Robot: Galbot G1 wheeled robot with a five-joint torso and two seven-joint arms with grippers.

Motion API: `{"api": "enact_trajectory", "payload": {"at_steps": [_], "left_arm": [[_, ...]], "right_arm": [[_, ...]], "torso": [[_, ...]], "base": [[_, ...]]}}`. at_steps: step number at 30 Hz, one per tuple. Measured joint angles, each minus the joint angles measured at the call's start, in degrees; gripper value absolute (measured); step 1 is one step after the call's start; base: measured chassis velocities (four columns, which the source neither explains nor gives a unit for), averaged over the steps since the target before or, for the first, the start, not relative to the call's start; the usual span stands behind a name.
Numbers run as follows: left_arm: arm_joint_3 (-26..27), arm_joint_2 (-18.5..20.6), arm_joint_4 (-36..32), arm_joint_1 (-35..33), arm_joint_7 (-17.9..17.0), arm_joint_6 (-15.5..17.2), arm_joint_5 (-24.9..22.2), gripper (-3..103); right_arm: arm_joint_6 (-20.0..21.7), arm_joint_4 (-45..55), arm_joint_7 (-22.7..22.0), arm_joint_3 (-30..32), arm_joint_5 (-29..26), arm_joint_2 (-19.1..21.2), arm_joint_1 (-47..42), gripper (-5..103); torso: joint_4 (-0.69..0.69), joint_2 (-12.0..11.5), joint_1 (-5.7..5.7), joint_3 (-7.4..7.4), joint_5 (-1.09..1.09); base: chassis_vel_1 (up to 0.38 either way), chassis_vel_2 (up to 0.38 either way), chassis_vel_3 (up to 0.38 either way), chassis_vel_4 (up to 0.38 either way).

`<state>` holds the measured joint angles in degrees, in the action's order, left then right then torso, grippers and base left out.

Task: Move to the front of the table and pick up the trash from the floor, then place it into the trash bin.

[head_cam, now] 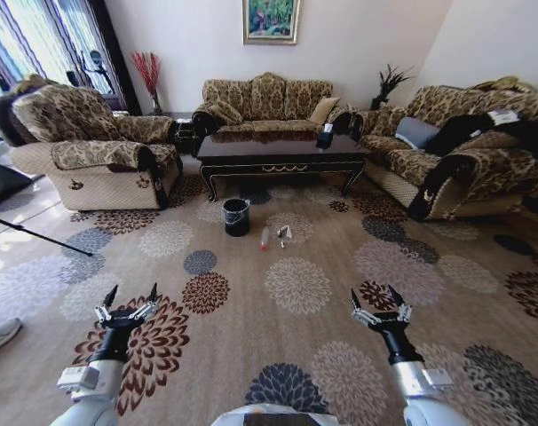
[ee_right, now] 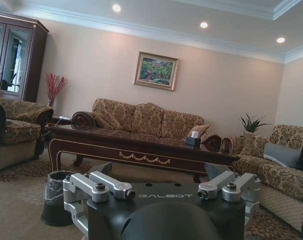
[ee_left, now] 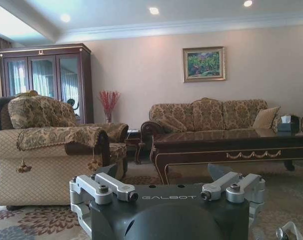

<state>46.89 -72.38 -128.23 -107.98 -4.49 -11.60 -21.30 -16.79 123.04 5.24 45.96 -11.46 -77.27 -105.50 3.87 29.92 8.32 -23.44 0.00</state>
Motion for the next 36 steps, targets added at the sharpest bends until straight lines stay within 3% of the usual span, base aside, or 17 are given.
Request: {"api": "enact_trajectory", "payload": {"at_steps": [36], "left_arm": [[0.2, -0.2, -0.1, -0.3, 0.0, 0.0, -2.5, 100]], "right_arm": [[-1.8, 0.5, 0.9, 1.1, 1.6, -1.0, -1.8, 100]], "torso": [[0.0, -8.3, -3.01, 5.26, 0.0]], "base": [[0.0, 0.0, 0.0, 0.0]]}}
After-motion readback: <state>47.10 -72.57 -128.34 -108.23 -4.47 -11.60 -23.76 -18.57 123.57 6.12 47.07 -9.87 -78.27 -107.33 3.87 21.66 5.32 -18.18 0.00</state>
